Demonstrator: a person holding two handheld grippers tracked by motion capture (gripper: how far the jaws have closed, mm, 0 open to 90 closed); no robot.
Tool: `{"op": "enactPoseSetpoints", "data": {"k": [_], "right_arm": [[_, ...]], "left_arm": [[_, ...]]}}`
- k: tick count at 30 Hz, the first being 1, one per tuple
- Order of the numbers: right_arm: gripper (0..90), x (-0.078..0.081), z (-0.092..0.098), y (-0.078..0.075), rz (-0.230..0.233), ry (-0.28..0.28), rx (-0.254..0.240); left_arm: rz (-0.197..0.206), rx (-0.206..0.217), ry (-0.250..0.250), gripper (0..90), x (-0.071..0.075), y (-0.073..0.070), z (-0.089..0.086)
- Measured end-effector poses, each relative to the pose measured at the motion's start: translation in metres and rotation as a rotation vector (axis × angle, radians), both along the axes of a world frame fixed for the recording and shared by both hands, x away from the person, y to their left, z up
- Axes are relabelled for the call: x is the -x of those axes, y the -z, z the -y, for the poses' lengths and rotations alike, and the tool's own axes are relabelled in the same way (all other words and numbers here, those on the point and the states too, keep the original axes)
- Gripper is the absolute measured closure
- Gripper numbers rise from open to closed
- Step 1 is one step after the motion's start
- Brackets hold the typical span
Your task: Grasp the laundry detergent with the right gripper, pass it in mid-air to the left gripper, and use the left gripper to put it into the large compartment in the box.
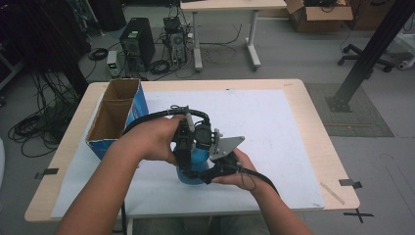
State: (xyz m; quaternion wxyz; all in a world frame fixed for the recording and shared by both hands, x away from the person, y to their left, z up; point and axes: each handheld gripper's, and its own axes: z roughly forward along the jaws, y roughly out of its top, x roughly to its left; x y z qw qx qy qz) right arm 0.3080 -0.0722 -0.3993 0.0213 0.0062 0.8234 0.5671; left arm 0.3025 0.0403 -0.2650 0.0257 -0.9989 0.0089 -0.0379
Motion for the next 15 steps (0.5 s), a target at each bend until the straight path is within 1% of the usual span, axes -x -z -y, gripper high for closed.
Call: {"op": "enactPoseSetpoints", "data": {"k": [3,4,6,7,9,12,15], "right_arm": [[43.0,0.0007,0.0001,-0.0012,-0.011,0.004,-0.007],[40.1,0.0008,0.0003,-0.0016,-0.016,0.003,-0.010],[37.5,0.0010,-0.0002,-0.0022,0.007,0.010,-0.019],[36.2,0.0011,-0.0003,-0.0026,0.001,0.010,-0.021],[33.8,0.0011,-0.0004,-0.0032,0.003,0.015,-0.025],[32.2,0.0012,0.0002,-0.0036,0.003,0.018,-0.033],[28.4,0.0017,0.0007,-0.0033,-0.008,0.023,-0.039]], "left_arm": [[0.004,0.000,0.001,39.3,0.0002,-0.0009,0.0011],[0.009,-0.002,0.006,39.3,0.0003,-0.0023,0.0020],[0.012,-0.002,0.003,39.3,-0.0004,-0.0036,0.0021],[0.012,-0.006,0.004,39.3,-0.0009,-0.0045,0.0023],[0.016,-0.004,0.005,39.3,-0.0012,-0.0051,0.0024],[0.015,-0.004,0.002,39.3,-0.0014,-0.0061,0.0023],[0.017,-0.003,0.001,39.3,-0.0014,-0.0061,0.0018]]}}
